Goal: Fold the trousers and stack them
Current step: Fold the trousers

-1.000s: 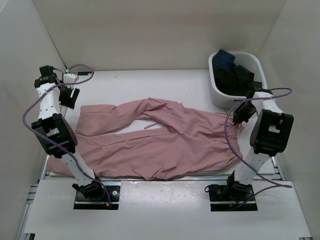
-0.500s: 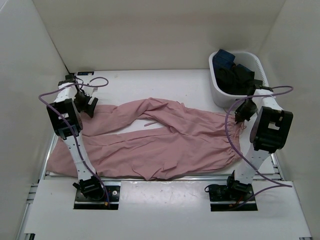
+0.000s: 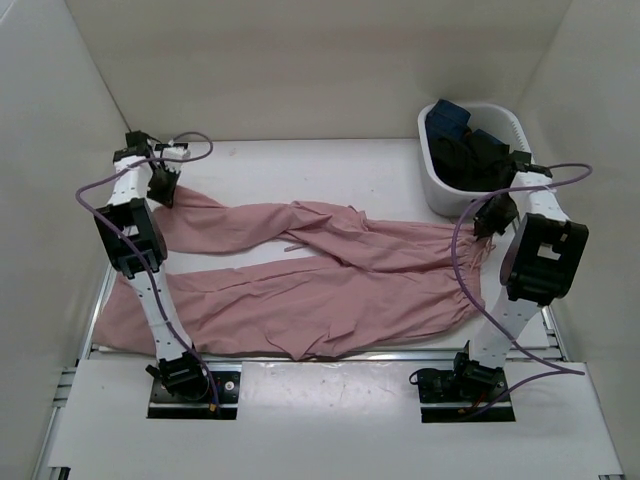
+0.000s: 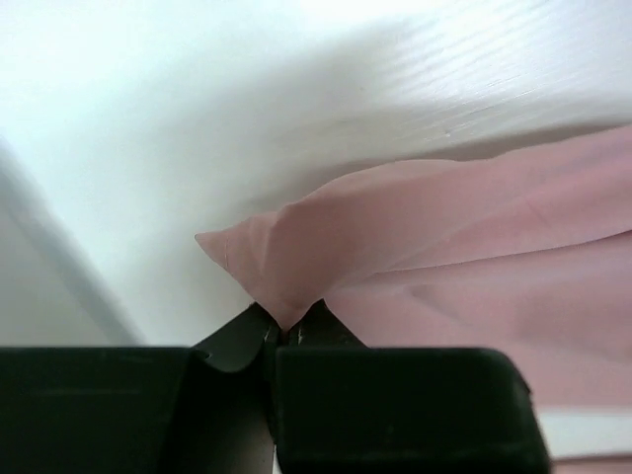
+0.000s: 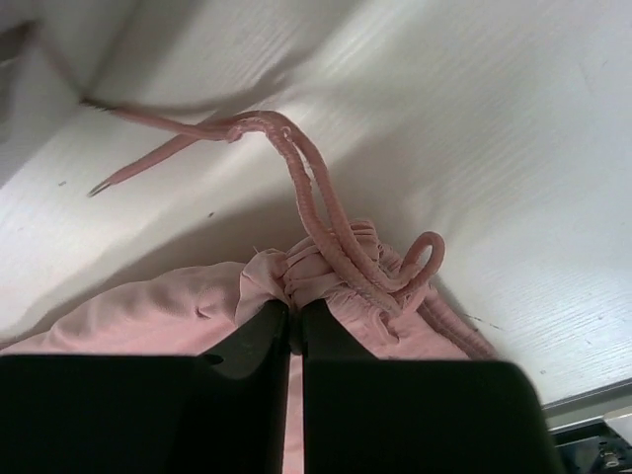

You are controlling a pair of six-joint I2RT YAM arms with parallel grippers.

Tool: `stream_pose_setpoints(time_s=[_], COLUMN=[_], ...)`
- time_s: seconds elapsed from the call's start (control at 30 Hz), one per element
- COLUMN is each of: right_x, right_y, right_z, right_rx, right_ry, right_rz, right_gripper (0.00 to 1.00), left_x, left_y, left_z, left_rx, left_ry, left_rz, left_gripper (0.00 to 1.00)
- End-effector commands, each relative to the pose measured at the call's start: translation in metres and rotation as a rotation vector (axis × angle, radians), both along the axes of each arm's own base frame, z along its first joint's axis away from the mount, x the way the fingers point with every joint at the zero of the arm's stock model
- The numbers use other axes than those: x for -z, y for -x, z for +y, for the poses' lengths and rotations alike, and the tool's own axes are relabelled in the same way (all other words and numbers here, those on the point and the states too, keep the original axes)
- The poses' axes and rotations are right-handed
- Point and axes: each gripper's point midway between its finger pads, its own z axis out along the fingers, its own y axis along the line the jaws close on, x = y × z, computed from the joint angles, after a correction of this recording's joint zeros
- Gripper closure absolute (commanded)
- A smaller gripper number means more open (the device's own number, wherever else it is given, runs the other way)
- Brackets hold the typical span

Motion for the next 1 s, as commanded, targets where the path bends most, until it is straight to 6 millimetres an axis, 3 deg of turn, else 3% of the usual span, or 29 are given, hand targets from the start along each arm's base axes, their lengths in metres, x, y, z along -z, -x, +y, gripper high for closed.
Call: stream_pose_setpoints(time_s=[0.0,0.07,0.13,0.17,0.23,0.27,0.33,0.37,0.47,0.57,0.6,0.67,0.7,0.73,0.8,0.83,0.87,0.97], right_x=[-0.059,-0.08,-0.078,-0.086,-0.082,-0.081,-0.08,-0.07,-0.066,-0.079,-0.081,-0.081,-0.091,-0.073,-0.062,-0.05,-0.023,0.013], right_y=[-0.013,-0.008,0.004,0.01,0.026,0.028,0.034,0.042,0.05,0.054,0.063,0.078,0.086,0.105,0.13,0.145,0.167,0.2], right_z=[-0.024,-0.024,-0.024,-0.027,-0.029,-0.029,-0.021,-0.015,-0.004,0.0,0.005,0.01,0.015,0.022,0.03,0.033,0.038,0.06], right_rx=[-0.018,-0.039,-0.03,-0.017,0.005,0.01,0.002,-0.003,-0.009,-0.005,-0.008,-0.007,0.011,0.024,0.069,0.092,0.118,0.211], right_ry=[0.106,0.13,0.133,0.143,0.13,0.12,0.078,0.053,0.012,0.016,0.008,0.006,0.002,-0.017,-0.025,-0.027,-0.039,-0.123], right_rz=[-0.155,-0.216,-0.22,-0.248,-0.265,-0.282,-0.306,-0.284,-0.302,-0.353,-0.356,-0.35,-0.395,-0.349,-0.329,-0.286,-0.21,-0.142], right_gripper=[1.0,1.0,1.0,1.0,1.0,1.0,1.0,1.0,1.0,1.0,1.0,1.0,1.0,1.0,1.0,1.0,1.0,1.0], left_x=[-0.176,-0.204,-0.212,-0.213,-0.211,-0.207,-0.2,-0.192,-0.185,-0.182,-0.177,-0.171,-0.151,-0.153,-0.136,-0.115,-0.103,-0.063], left_y=[-0.023,0.003,0.026,0.05,0.077,0.101,0.124,0.146,0.173,0.205,0.224,0.245,0.267,0.282,0.308,0.327,0.333,0.359], left_z=[0.026,0.027,0.032,0.039,0.051,0.061,0.063,0.058,0.049,0.049,0.049,0.051,0.054,0.051,0.051,0.044,0.039,0.03], left_rx=[-0.031,-0.048,-0.066,-0.089,-0.134,-0.163,-0.186,-0.184,-0.173,-0.183,-0.2,-0.204,-0.201,-0.201,-0.192,-0.194,-0.19,-0.245], left_ry=[-0.202,-0.258,-0.292,-0.308,-0.326,-0.335,-0.331,-0.33,-0.337,-0.366,-0.381,-0.401,-0.411,-0.436,-0.465,-0.455,-0.443,-0.405], left_rz=[-0.402,-0.424,-0.415,-0.397,-0.374,-0.353,-0.323,-0.294,-0.276,-0.259,-0.241,-0.227,-0.167,-0.182,-0.133,-0.088,-0.069,0.027], left_gripper=[0.86,0.86,0.86,0.86,0.86,0.86,0.86,0.86,0.86,0.86,0.86,0.86,0.86,0.86,0.84,0.84,0.81,0.79])
